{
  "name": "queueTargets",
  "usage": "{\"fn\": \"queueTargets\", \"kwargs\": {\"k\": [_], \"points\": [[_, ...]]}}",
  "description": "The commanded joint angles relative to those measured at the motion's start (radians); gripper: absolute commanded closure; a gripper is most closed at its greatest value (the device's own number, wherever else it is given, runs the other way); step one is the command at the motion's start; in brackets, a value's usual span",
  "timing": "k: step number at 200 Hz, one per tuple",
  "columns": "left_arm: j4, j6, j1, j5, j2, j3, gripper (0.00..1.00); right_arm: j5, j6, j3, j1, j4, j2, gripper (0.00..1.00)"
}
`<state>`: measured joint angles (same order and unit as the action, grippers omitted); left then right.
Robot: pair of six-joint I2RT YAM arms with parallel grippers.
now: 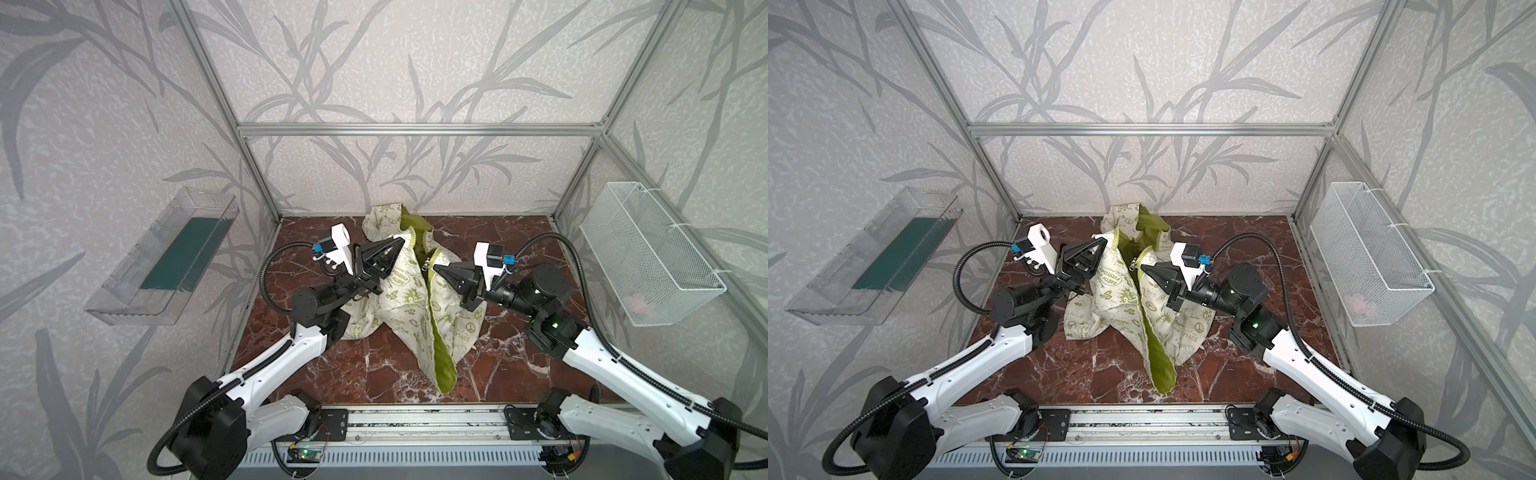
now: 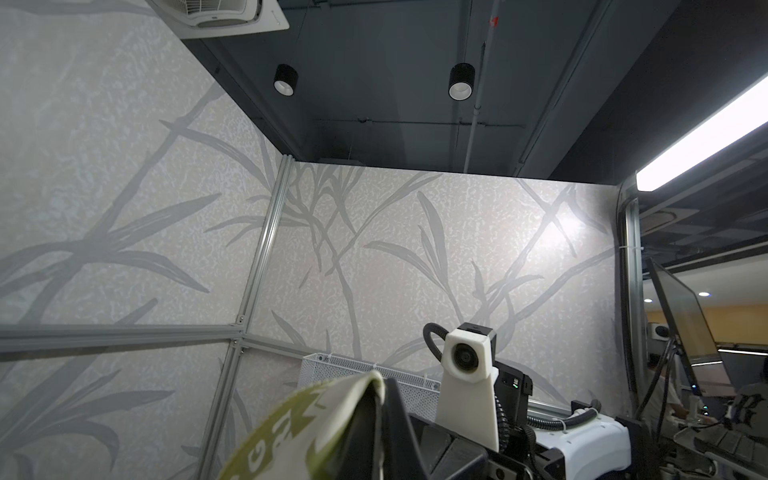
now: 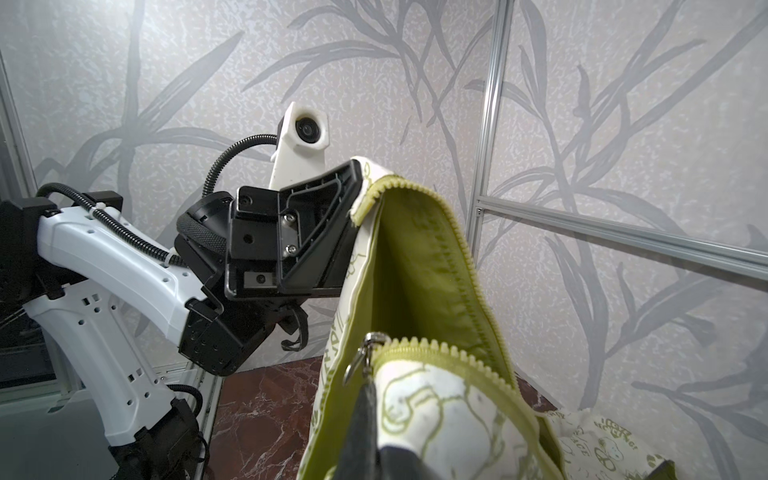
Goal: Zip up the jacket
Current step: 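Lift the jacket by both zipper edges, raising it off the table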
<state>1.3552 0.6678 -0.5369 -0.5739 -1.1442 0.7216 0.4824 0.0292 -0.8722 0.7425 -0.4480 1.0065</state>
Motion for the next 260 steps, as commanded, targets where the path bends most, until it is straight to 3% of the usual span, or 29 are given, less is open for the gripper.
{"fn": "queueTargets", "kwargs": {"k": [1, 70, 136, 171, 196, 260], "points": [[0.061, -0.124, -0.007, -0.001, 0.008, 0.011, 1.00, -0.019, -0.086, -0.053, 0.021, -0.059, -0.009, 1.00], [0.062, -0.123, -0.043, 0.035, 0.002, 0.009, 1.00, -0.044, -0.140, -0.084, 0.044, -0.012, -0.042, 1.00], [0.062, -0.144, -0.102, 0.064, -0.005, 0.015, 1.00, -0.034, -0.134, -0.101, 0.047, -0.054, -0.018, 1.00], [0.061, -0.148, -0.104, 0.086, -0.003, 0.028, 1.00, -0.105, -0.197, -0.044, 0.049, -0.156, -0.051, 1.00], [0.062, -0.163, -0.103, 0.089, -0.018, 0.064, 1.00, -0.071, -0.238, -0.067, 0.047, -0.233, -0.031, 1.00], [0.061, -0.183, -0.101, 0.047, -0.085, 0.224, 1.00, -0.004, -0.203, -0.140, 0.047, -0.275, -0.015, 1.00]]}}
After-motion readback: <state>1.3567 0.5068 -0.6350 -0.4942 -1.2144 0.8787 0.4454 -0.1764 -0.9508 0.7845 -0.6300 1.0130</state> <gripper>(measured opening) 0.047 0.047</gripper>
